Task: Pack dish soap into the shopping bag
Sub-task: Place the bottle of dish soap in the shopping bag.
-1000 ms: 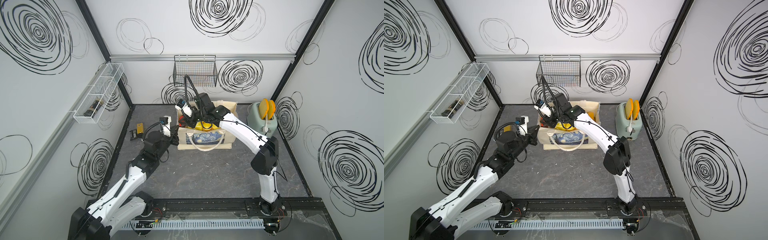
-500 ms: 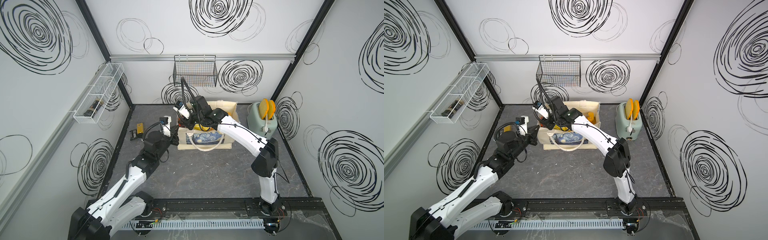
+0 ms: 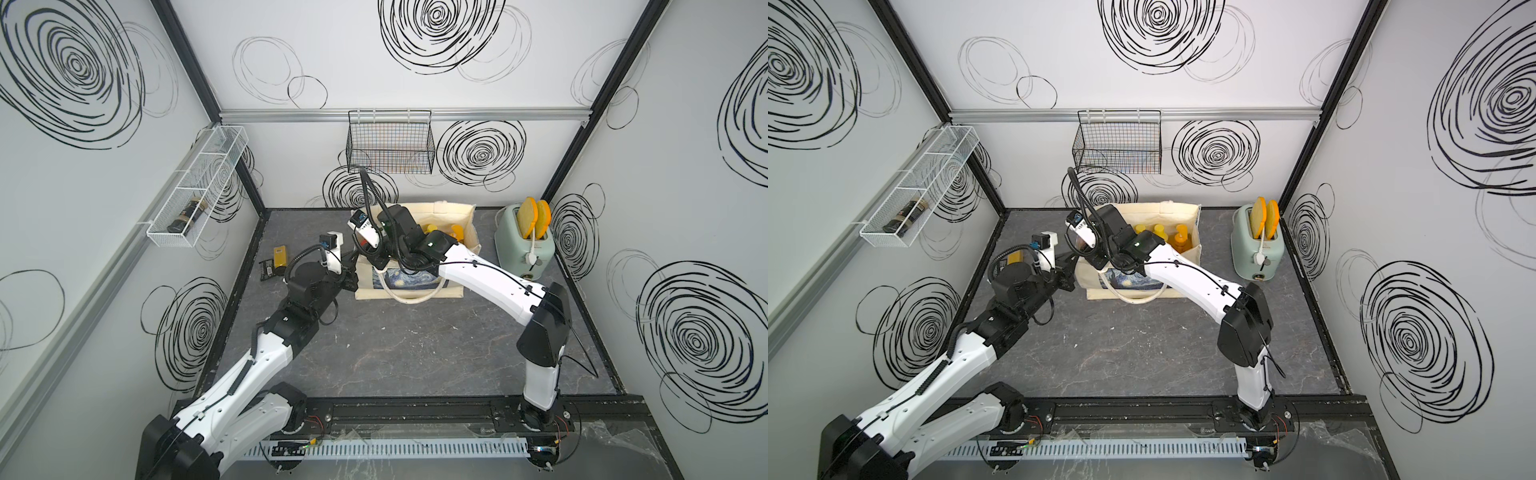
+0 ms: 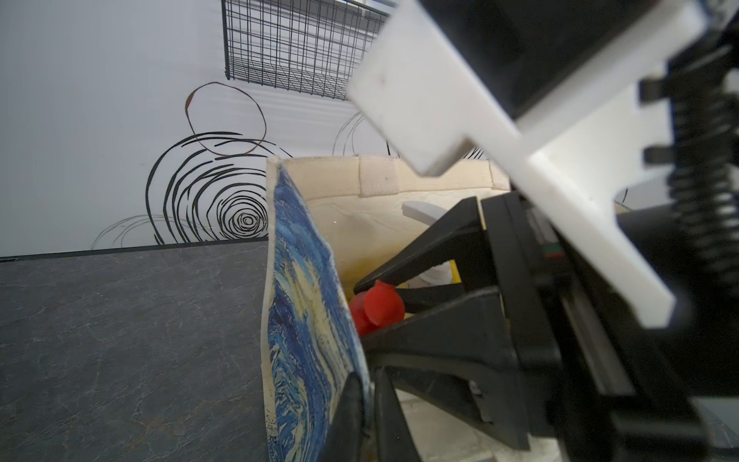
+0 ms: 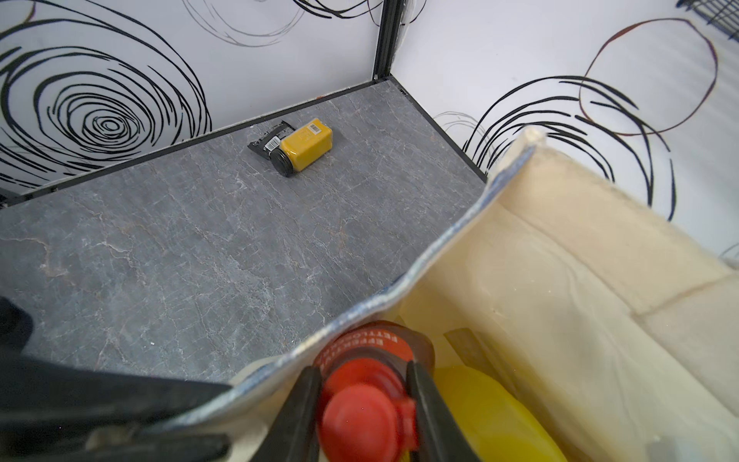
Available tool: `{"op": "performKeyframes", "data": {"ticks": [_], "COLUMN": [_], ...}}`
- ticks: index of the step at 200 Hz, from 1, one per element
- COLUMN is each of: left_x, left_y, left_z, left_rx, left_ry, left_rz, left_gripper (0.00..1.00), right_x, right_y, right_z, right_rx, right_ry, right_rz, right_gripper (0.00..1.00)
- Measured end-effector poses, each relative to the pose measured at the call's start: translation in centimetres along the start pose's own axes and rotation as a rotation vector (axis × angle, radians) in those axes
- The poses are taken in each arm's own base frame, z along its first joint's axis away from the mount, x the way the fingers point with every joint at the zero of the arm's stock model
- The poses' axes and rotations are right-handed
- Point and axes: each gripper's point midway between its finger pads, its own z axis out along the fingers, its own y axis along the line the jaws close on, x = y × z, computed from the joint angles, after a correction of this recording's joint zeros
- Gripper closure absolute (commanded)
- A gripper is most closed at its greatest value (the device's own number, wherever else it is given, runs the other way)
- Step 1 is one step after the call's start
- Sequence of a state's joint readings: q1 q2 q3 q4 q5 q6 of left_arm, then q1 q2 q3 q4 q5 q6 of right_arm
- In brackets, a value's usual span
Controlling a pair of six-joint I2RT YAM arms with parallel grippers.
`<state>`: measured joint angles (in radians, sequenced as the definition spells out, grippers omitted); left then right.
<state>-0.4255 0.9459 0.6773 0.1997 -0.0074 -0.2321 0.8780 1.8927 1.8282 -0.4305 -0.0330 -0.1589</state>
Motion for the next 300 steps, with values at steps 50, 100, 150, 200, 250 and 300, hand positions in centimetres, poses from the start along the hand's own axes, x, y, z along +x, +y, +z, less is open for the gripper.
{"op": "performKeyframes", "data": {"ticks": [50,100,150,200,250,300], "left_x": [0.0,0.0,0.0,0.1,0.1,0.2], "left_y": [-0.1,-0.1,-0.1,-0.2,-0.2,-0.1], "left_z": [0.0,0.0,0.0,0.0,0.0,0.0], "left_rx": [0.004,0.007,0.007,0.009,0.010,0.009], "left_ry": [0.000,0.000,0.000,0.003,0.004,0.006], "left_rz": [0.000,0.000,0.000,0.003,0.006,0.008], "left_gripper": [1.00,1.00,1.00,1.00,1.00,1.00], "right_x": [0.6,0.6,1.3,1.6,1.6,1.1], "right_y": [-1.2,-1.0,-1.3,-1.5,-1.4,-1.5], "right_z": [-0.1,0.1,1.8,2.3,2.4,2.3], "right_rx": [-0.079,-0.103,-0.092,-0.079,-0.064,-0.050], "right_ry": [-0.016,-0.011,0.040,0.050,0.053,0.035], "right_rz": [0.067,0.070,0.093,0.118,0.131,0.147], "right_gripper": [1.00,1.00,1.00,0.88,0.70,0.49]}}
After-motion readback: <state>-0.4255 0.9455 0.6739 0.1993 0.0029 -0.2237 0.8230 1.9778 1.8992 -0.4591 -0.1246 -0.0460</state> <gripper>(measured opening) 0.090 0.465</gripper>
